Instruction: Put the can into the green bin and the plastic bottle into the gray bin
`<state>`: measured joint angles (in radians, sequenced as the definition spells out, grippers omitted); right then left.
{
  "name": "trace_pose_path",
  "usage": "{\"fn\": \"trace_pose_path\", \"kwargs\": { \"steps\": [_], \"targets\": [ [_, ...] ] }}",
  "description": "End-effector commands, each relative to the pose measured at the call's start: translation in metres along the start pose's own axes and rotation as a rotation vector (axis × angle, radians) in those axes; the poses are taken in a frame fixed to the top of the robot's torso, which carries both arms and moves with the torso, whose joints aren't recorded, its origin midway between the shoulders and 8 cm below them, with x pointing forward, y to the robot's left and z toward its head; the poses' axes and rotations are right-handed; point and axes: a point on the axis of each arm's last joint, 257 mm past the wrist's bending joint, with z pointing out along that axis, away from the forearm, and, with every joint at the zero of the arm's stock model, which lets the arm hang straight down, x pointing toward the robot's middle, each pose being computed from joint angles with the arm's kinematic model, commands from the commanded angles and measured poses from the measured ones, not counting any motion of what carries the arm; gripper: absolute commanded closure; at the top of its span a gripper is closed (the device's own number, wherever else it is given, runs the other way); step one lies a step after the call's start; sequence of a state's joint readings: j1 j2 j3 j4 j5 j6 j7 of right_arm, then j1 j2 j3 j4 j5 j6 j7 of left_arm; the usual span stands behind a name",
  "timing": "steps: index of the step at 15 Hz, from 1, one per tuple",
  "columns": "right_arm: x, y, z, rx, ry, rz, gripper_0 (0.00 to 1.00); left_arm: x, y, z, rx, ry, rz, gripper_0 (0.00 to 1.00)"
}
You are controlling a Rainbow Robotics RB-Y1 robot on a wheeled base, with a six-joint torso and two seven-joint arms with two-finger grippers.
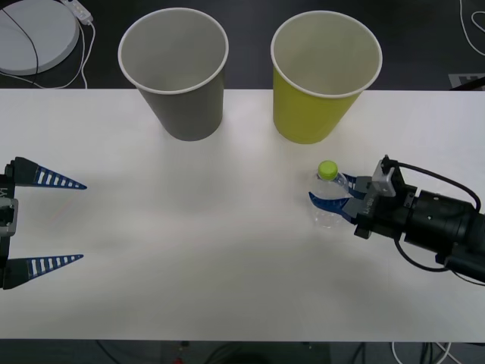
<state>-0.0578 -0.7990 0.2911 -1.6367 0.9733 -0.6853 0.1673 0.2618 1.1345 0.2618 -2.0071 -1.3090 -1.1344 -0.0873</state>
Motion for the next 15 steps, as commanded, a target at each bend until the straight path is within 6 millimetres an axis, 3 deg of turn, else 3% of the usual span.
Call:
{"fn": "trace_pose_path", "kwargs": {
  "steps": [1, 8, 15],
  "targets": [
    [-0.009, -0.003, -0.012, -0.005, -0.010, 0.022, 1.00, 0.000, 0.000, 0.000, 0.000, 0.000, 0.000, 0.00],
    [-0.038, -0.011, -0.045, -0.002, -0.010, 0.072, 1.00, 0.000, 0.000, 0.000, 0.000, 0.000, 0.000, 0.00],
    [-0.084, -0.019, -0.080, -0.011, 0.032, 0.185, 1.00, 0.000, 0.000, 0.000, 0.000, 0.000, 0.000, 0.00]
  ]
}}
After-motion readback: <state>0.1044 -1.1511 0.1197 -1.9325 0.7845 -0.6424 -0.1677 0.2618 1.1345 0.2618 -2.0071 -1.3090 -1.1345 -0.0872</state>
